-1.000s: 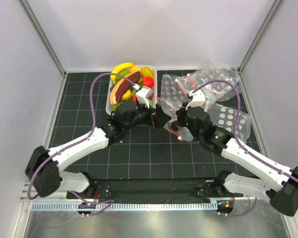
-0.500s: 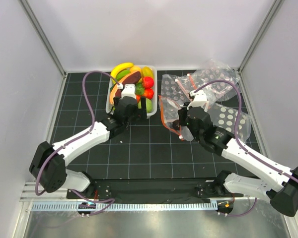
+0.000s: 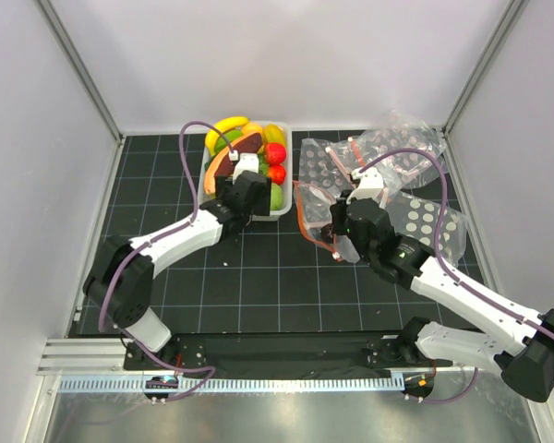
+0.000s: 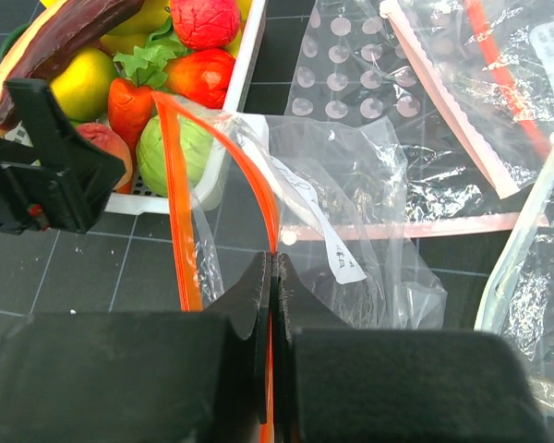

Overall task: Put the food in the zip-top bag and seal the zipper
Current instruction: Pick up the fake fruit from the bin.

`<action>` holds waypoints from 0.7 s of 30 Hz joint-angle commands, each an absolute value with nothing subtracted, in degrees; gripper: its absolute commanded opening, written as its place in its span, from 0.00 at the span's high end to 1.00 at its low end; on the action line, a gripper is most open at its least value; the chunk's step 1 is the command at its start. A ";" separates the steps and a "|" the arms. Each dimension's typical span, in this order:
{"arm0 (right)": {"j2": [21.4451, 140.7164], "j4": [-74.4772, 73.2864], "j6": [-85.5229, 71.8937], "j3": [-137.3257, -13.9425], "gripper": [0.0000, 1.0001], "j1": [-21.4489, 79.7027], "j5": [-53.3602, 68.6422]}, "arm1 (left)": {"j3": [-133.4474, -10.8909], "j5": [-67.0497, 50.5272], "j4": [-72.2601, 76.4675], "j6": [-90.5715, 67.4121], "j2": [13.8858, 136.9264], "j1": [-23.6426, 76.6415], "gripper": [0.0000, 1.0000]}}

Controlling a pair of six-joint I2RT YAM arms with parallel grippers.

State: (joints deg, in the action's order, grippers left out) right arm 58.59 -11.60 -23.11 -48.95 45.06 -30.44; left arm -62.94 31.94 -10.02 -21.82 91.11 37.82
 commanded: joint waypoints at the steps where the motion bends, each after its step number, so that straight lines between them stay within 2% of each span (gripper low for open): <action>1: 58.54 -9.32 -23.82 -49.48 0.99 45.35 -30.94 | -66.00 33.14 -9.93 -20.39 92.54 37.09 0.06; 4: 58.18 -9.49 -23.73 -49.40 0.99 45.35 -31.11 | -66.01 30.77 -10.81 -21.79 92.29 36.12 0.13; 9: 58.27 -9.32 -23.73 -49.31 0.99 45.35 -31.20 | -65.92 27.87 -10.90 -22.41 92.72 34.98 0.17; 10: 58.45 -9.32 -23.73 -49.31 0.99 45.35 -31.03 | -66.00 27.43 -10.90 -22.50 93.16 34.72 0.23; 12: 58.62 -9.14 -23.82 -49.31 0.99 45.35 -31.03 | -66.62 26.29 -11.25 -22.41 94.39 34.37 0.27; 15: 58.80 -9.14 -23.64 -49.39 0.99 45.35 -31.03 | -67.24 23.22 -12.30 -21.97 93.35 34.37 0.45; 18: 58.62 -9.14 -23.64 -49.31 0.99 45.35 -30.85 | -64.78 22.24 -10.29 -22.32 88.36 34.37 0.52; 21: 58.62 -9.14 -23.64 -49.31 0.99 45.35 -30.76 | -59.87 20.05 -5.11 -23.03 83.51 34.45 0.54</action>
State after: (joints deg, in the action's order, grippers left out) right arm 58.78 -11.60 -23.11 -48.95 45.06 -30.33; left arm -62.70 23.20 -10.17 -22.20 90.50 34.46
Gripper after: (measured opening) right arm 0.028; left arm 0.570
